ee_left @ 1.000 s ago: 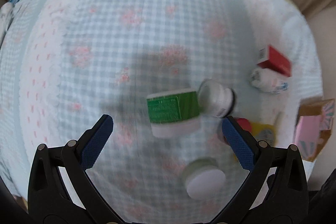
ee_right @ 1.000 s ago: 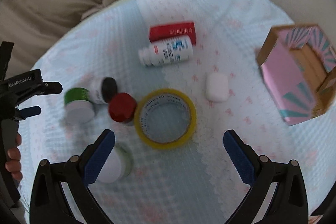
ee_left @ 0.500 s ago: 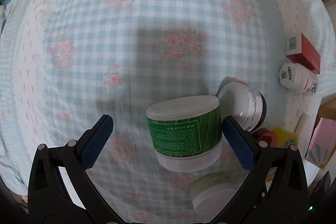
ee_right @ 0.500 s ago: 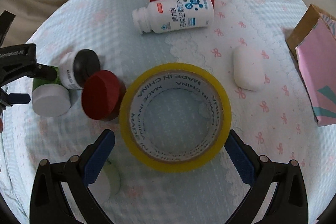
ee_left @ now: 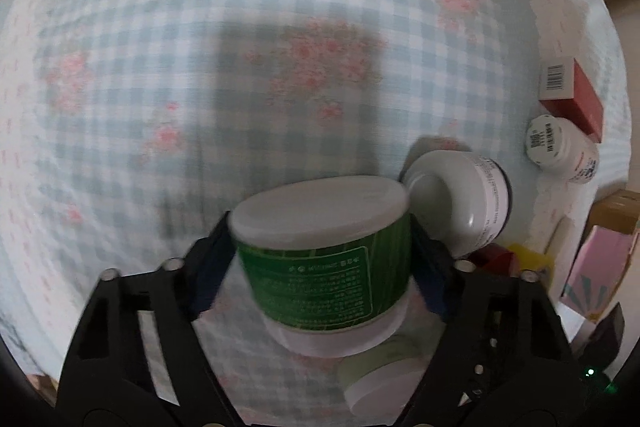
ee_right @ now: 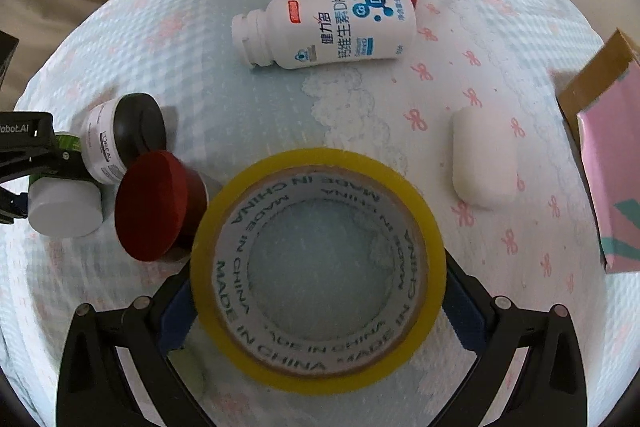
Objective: Organize rigid objects
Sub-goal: 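Grasp the green-labelled jar with the left tool while the right tool grasps the yellow tape roll, then carry the green jar with the left tool while the right tool carries the tape toward the pink box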
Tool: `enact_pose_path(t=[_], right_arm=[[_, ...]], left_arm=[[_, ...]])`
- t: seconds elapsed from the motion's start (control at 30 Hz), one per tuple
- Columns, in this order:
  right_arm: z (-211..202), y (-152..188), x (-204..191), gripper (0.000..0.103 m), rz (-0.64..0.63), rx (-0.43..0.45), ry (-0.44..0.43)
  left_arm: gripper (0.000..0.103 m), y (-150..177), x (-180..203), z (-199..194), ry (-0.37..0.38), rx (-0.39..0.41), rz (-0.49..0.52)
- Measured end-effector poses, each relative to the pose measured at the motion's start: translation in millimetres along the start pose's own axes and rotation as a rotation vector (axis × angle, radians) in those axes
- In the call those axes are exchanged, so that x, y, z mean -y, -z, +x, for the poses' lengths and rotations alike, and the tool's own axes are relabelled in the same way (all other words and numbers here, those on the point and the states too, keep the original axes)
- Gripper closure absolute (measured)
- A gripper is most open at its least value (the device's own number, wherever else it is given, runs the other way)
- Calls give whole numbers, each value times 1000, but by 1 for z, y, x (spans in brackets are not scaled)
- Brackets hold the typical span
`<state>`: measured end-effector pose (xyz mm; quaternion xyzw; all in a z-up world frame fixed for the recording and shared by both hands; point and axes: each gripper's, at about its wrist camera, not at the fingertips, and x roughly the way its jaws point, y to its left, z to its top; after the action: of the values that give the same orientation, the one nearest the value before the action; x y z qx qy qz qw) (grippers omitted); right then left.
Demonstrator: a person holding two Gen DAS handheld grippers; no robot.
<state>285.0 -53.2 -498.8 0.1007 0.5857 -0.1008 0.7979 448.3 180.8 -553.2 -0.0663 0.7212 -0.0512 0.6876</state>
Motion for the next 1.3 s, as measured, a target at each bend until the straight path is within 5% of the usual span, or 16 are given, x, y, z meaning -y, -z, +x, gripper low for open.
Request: enact_pose_path(t=[0.47,0.73,0.97,1.3], right_arm=[[-4,5,-24,6,-116,1,25],[-25,-3,-26,6,-126,27,5],[-91,-6,-20,6,-138,93,-25],[-240,-14,-2,6,-152,160,-96]], left_arm=[[33,9,6,-18,-26,79,41],[33,35,10,-77,-38,154,62],[33,70,13,-149,-28,252,86],[33,125,30,-256,15,394,162]])
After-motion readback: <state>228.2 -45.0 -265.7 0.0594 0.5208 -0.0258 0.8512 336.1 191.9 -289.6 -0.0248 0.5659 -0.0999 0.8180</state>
